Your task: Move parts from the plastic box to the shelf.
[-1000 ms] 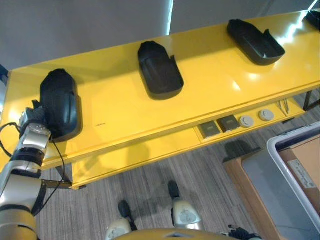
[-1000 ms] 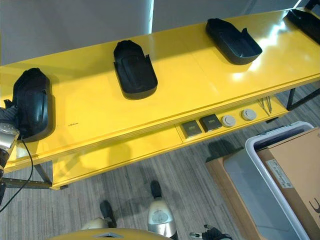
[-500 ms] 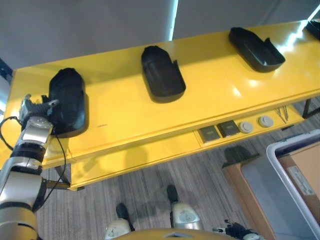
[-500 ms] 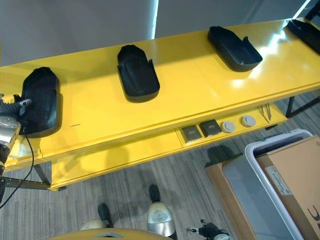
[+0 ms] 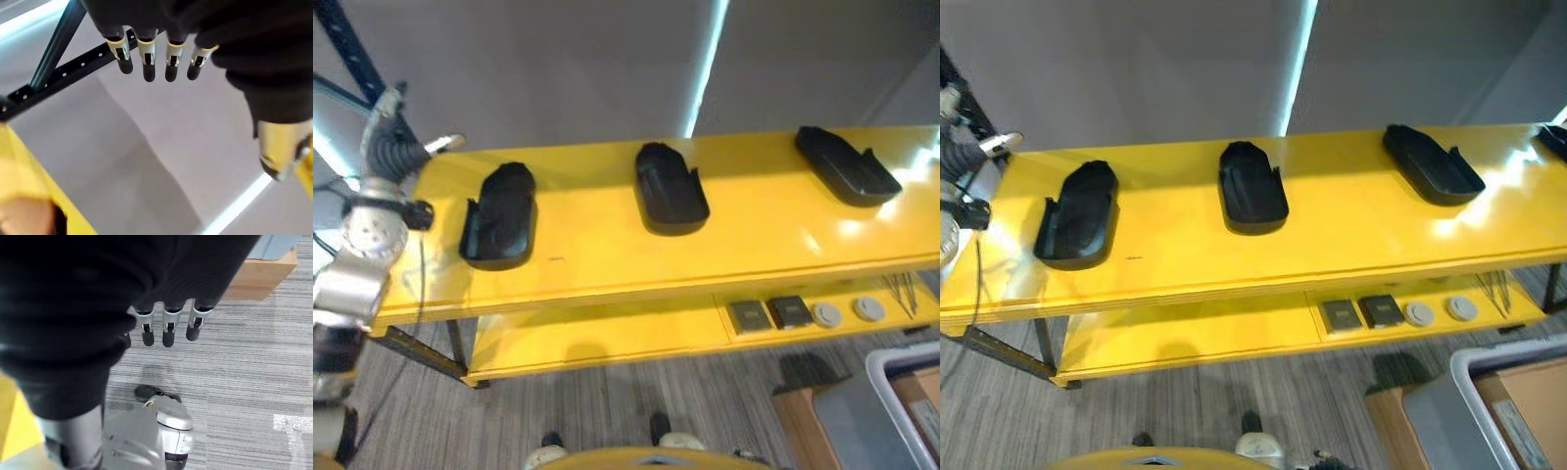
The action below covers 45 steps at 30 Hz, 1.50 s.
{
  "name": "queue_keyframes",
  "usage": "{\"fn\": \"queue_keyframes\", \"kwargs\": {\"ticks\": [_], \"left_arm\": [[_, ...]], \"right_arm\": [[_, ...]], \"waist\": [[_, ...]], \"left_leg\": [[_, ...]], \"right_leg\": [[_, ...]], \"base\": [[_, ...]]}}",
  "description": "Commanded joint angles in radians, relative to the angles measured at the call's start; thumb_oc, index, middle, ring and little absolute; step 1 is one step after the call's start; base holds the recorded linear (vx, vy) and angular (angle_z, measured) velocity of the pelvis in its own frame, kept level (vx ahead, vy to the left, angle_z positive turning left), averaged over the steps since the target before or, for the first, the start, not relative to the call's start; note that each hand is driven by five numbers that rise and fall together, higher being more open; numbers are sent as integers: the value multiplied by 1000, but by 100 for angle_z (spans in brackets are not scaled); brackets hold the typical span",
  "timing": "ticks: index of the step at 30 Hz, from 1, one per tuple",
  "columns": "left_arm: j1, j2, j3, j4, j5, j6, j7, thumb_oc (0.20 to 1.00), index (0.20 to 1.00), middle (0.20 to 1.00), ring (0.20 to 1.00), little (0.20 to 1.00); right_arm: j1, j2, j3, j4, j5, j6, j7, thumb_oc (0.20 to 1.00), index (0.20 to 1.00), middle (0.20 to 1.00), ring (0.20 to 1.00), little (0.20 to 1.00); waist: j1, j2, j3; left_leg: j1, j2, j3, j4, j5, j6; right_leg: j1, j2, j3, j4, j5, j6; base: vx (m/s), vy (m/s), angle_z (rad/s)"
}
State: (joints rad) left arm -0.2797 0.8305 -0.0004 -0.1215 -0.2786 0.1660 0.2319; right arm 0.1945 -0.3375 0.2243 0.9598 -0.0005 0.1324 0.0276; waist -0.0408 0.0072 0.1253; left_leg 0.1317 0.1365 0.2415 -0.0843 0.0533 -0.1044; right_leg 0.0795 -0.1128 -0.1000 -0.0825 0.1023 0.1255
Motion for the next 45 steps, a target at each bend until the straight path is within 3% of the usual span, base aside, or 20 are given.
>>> {"fn": "queue_keyframes", "kwargs": {"ticks": [1,3,6,7,8,14,22,45], "left_arm": [[44,-94,63,-26,-61,-78,-78,1000,1000,1000,1000,1000],[158,-173,80,-62,-99,-149,-134,1000,1000,1000,1000,1000],[307,-297,25,-86,-230,-230,-236,1000,1000,1000,1000,1000],[340,-311,-1,-82,-256,-272,-256,451,451,451,451,451],[356,-312,-18,-85,-286,-280,-262,200,200,200,200,200],[318,-299,-87,-29,-269,-347,-196,200,200,200,200,200],[230,-323,-112,86,-225,-324,-68,200,200,200,200,200],[113,-377,-121,463,-164,-351,18,200,200,200,200,200]], "right_arm": [[9,1,-5,19,-21,-5,-50,1000,1000,1000,1000,1000],[26,14,-21,11,-13,-5,-64,1000,1000,1000,1000,1000],[39,26,-28,37,11,-25,-93,1000,1000,1000,1000,1000],[32,25,-24,56,21,-33,-97,1000,1000,1000,1000,1000],[30,23,-20,62,27,-37,-98,1000,1000,1000,1000,1000],[11,10,6,92,46,-50,-100,1000,1000,1000,1000,1000],[11,0,25,88,34,-49,-89,1000,1000,1000,1000,1000],[4,-33,49,51,-34,-24,-39,1000,1000,1000,1000,1000]], "waist": [[9,1,22],[25,-3,22],[56,-10,28],[65,-11,32],[69,-12,34],[58,-18,38],[30,-25,33],[-27,-28,36]], "left_leg": [[-57,17,-24,103,-45,34],[-61,16,-31,103,-46,34],[-66,12,-43,100,-45,33],[-67,13,-45,101,-44,32],[-67,14,-45,102,-43,31],[-66,19,-32,104,-40,29],[-60,26,-15,104,-43,25],[-46,33,13,110,-46,28]], "right_leg": [[-3,-46,-24,80,-71,35],[-2,-48,-32,76,-68,35],[4,-47,-43,60,-58,34],[5,-47,-48,57,-55,33],[6,-47,-51,56,-53,33],[1,-46,-47,55,-46,35],[-7,-43,-34,57,-47,36],[-20,-43,-4,71,-53,36]], "base": [[-1,8,17],[-26,0,19],[-51,-11,11],[-37,7,14],[-25,23,11],[-1,4,1],[13,-5,-6],[-1,-1,-3]]}}
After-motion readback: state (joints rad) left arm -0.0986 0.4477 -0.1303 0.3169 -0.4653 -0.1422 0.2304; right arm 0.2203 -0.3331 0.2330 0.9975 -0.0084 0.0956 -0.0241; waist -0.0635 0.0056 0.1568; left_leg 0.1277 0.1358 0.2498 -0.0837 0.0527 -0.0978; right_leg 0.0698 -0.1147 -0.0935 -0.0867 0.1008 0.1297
